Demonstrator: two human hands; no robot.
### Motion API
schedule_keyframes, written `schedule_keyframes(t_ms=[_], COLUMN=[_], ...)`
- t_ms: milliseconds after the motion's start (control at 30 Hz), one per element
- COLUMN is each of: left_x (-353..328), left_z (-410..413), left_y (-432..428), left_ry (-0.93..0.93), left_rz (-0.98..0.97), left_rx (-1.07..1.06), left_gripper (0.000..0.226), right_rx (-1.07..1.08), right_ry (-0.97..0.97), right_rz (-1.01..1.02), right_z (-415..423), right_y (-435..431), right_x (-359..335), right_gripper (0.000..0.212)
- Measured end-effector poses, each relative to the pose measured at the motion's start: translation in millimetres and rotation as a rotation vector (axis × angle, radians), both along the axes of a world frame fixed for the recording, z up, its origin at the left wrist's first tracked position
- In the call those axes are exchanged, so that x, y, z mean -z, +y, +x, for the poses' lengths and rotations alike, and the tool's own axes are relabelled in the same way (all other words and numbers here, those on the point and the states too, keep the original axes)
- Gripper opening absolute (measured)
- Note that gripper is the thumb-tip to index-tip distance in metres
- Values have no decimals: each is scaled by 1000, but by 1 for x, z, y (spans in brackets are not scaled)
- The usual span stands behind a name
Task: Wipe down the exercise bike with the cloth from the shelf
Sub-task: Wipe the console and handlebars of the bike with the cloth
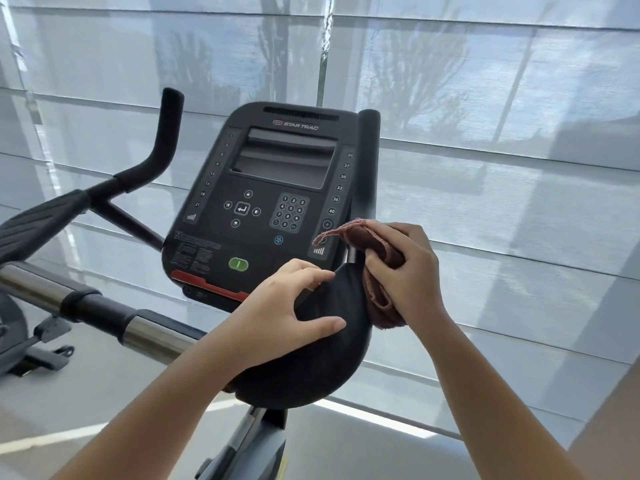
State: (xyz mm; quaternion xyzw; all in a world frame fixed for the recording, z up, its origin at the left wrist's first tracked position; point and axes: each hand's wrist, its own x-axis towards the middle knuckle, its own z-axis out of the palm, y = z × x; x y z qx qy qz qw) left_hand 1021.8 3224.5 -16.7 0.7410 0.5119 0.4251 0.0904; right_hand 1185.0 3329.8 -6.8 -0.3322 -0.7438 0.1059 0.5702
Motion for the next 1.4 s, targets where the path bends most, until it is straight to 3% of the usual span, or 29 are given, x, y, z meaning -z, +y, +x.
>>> schedule_keyframes(t_ms=[267, 467, 600, 733, 800, 900, 1100, 1400], left_x=[-21, -35, -28, -21, -21, -20, -18, -21], left_z=[12, 14, 10, 7, 7, 6, 6, 9], left_y=[45, 66, 68, 67, 67, 67, 67, 63], left_ry=[-2, -25, -199, -310, -362, -402, -457, -360], left_rz=[-131, -170, -243, -273, -279, -290, -322, -284], left_rx=[36, 95, 151, 192, 203, 202, 203, 151], left_gripper=[48, 26, 24, 26, 29, 30, 31, 25], right_rx=[34, -5, -62, -172, -215, -147, 50, -144], right_ry=[74, 78, 95, -93, -91, -69, -152, -64], right_rz=[139, 227, 216, 197, 157, 199, 466, 285], right_z=[-10, -24, -30, -12, -2, -10, -38, -9], right_y=[64, 110, 122, 107, 98, 104, 139, 119], right_x=[-25, -54, -86, -47, -22, -25, -99, -27], right_gripper=[42, 41, 41, 38, 38, 39, 40, 42])
